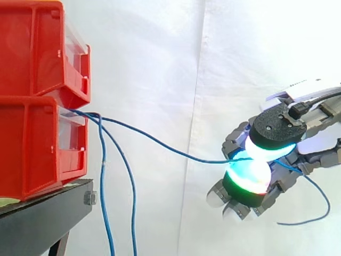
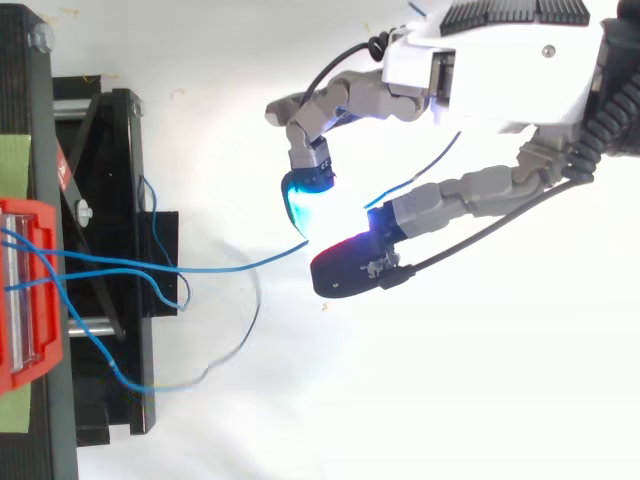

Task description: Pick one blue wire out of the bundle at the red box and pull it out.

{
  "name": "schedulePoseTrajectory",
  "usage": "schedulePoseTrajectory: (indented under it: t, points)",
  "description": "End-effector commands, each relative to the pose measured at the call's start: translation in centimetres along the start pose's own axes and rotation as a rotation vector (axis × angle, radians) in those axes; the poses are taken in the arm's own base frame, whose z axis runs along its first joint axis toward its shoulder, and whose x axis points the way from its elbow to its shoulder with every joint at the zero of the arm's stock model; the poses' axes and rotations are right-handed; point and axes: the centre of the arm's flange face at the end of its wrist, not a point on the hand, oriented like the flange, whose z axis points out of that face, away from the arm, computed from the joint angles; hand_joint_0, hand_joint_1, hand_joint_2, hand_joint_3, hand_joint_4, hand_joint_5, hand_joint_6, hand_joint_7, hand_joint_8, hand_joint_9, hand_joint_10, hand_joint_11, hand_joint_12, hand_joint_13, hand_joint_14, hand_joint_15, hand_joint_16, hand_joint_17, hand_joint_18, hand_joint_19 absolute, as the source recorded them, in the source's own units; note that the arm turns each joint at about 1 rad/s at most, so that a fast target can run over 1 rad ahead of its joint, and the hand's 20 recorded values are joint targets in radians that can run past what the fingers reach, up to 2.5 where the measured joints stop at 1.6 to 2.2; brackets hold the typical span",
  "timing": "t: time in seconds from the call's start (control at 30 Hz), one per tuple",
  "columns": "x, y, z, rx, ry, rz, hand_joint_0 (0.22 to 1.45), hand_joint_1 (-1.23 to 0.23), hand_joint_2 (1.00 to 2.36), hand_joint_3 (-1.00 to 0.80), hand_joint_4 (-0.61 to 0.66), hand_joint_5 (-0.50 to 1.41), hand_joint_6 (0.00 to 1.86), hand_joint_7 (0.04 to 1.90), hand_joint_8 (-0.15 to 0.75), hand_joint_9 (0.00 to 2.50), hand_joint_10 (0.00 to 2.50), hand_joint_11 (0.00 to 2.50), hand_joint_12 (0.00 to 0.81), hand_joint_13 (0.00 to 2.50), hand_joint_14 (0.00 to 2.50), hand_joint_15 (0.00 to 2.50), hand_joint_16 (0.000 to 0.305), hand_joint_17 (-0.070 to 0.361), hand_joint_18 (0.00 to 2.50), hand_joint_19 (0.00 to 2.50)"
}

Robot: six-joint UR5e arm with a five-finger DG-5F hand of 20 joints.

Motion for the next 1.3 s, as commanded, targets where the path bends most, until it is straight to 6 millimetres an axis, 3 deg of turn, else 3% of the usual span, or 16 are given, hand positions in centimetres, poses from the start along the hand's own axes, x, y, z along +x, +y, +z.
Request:
schedulePoseTrajectory:
  t: [0.0,1.27]
  points:
    - [-0.01,0.02,-0.02,0.0,0.0,0.0,0.63,-0.79,1.01,-0.25,0.12,-0.14,0.91,1.11,0.299,0.35,0.0,0.0,0.413,0.48,0.0,0.08,0.067,0.151,0.47,0.0]
    - [0.04,-0.06,0.03,0.001,0.001,-0.002,0.63,-0.79,1.01,-0.25,0.12,-0.14,0.91,1.1,0.303,0.39,0.0,0.0,0.414,0.5,0.0,0.09,0.064,0.144,0.48,0.0]
